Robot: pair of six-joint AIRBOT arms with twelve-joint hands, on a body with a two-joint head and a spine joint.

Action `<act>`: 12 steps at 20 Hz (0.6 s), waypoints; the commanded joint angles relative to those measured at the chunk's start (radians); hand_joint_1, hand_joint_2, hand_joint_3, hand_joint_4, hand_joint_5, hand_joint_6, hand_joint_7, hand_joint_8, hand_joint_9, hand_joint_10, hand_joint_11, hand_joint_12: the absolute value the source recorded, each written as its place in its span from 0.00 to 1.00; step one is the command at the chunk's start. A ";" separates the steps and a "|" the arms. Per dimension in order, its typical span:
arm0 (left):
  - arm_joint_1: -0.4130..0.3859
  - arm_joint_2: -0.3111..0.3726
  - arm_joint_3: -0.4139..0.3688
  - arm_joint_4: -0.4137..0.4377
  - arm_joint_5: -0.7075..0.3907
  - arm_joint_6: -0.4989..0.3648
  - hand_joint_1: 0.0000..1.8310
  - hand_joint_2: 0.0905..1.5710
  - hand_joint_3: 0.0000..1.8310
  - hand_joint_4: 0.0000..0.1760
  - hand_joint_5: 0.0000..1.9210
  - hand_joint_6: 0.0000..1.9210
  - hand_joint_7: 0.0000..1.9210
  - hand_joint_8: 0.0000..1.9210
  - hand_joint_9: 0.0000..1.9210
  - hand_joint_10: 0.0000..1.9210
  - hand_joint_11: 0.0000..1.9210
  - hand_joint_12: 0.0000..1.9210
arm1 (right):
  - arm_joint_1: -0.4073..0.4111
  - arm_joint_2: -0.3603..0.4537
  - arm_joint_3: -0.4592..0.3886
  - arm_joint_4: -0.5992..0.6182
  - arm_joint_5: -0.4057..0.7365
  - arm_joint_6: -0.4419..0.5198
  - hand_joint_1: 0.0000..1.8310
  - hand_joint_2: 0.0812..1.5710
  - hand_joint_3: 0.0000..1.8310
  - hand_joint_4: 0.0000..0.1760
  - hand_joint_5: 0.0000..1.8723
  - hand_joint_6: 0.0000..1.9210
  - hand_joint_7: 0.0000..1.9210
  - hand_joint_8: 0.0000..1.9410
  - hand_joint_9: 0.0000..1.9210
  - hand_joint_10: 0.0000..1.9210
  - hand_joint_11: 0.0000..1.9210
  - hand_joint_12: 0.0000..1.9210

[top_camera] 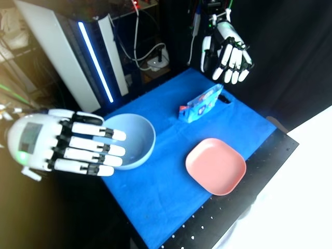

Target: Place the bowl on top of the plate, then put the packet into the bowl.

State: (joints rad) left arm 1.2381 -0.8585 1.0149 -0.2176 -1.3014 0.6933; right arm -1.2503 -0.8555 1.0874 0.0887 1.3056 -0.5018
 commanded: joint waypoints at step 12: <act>-0.010 -0.005 0.001 -0.007 -0.113 -0.005 0.16 0.65 0.00 1.00 0.00 0.00 0.00 0.00 0.00 0.00 0.00 0.00 | 0.032 0.002 -0.018 -0.065 0.122 0.006 0.25 0.55 0.00 0.80 0.00 0.00 0.00 0.00 0.00 0.00 0.00 0.00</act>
State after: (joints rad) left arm 1.2369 -0.8585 1.0149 -0.2150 -1.2964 0.6918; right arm -1.2304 -0.8555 1.0695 -0.0090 1.3098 -0.5003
